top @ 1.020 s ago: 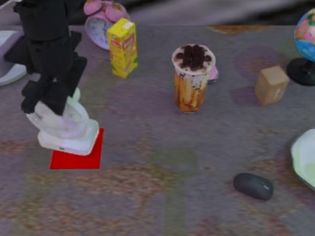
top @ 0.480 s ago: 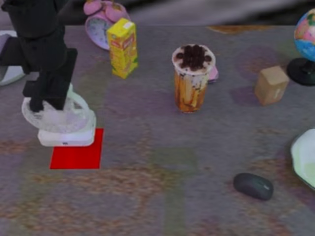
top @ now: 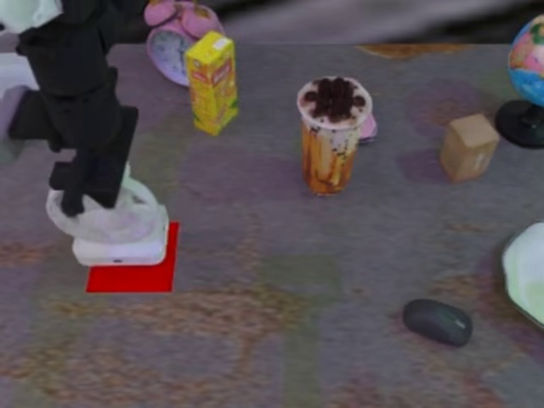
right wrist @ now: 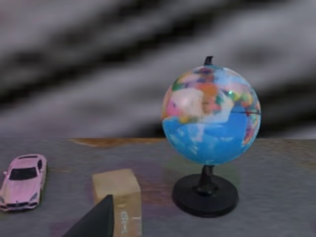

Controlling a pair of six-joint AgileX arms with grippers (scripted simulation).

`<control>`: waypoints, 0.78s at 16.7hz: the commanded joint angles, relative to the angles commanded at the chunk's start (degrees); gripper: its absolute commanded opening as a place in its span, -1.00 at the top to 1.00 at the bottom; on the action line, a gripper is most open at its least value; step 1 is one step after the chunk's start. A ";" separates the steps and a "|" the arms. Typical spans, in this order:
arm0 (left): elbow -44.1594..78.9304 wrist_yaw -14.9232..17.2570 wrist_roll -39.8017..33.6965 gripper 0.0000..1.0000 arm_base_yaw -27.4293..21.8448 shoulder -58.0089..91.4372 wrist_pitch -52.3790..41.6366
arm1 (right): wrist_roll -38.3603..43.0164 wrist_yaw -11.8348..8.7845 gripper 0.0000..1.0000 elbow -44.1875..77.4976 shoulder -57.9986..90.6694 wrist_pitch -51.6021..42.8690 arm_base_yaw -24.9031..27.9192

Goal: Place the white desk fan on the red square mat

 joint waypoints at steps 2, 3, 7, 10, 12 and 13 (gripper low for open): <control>-0.29 0.02 -0.02 1.00 0.04 0.02 0.29 | 0.00 0.00 -1.00 0.00 0.00 0.00 0.00; -0.29 0.02 -0.02 1.00 0.04 0.02 0.29 | 0.00 0.00 -1.00 0.00 0.00 0.00 0.00; -0.29 0.02 -0.02 0.55 0.04 0.02 0.29 | 0.00 0.00 -1.00 0.00 0.00 0.00 0.00; -0.29 0.02 -0.02 0.10 0.04 0.02 0.29 | 0.00 0.00 -1.00 0.00 0.00 0.00 0.00; -0.29 0.02 -0.02 -0.21 0.04 0.02 0.29 | 0.00 0.00 -1.00 0.00 0.00 0.00 0.00; -0.29 0.02 -0.02 -0.36 0.04 0.02 0.29 | 0.00 0.00 -1.00 0.00 0.00 0.00 0.00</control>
